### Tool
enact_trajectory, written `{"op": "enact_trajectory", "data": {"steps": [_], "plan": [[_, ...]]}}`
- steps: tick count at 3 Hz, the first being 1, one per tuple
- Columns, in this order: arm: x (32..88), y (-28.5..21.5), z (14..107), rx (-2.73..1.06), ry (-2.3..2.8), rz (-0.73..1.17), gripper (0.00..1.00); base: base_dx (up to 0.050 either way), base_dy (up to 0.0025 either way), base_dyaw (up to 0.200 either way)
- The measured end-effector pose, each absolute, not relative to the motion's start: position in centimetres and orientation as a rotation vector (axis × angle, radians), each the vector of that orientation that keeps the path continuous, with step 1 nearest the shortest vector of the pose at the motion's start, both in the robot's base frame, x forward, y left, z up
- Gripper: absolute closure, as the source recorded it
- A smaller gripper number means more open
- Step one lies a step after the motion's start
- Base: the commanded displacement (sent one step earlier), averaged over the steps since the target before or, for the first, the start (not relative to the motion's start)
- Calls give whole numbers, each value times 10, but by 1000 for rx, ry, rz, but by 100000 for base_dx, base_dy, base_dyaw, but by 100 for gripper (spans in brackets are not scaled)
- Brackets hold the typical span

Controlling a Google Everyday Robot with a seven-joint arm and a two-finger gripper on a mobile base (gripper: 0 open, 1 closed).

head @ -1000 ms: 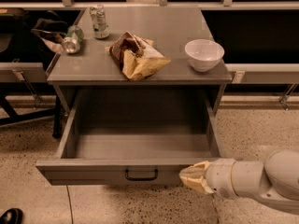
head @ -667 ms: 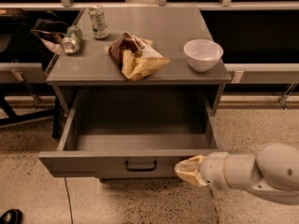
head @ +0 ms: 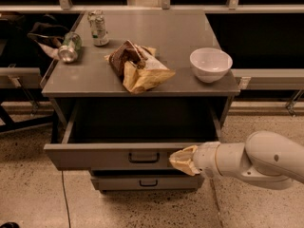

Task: Close top drawer

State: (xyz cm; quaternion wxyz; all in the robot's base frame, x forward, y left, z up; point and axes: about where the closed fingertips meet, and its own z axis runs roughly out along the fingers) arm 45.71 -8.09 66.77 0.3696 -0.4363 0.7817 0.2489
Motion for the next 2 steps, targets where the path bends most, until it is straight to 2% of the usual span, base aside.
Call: {"op": "enact_trajectory", "data": {"steps": [2], "plan": [[457,-81,668,-1120,2006,639,100,4649,1,-29]]}}
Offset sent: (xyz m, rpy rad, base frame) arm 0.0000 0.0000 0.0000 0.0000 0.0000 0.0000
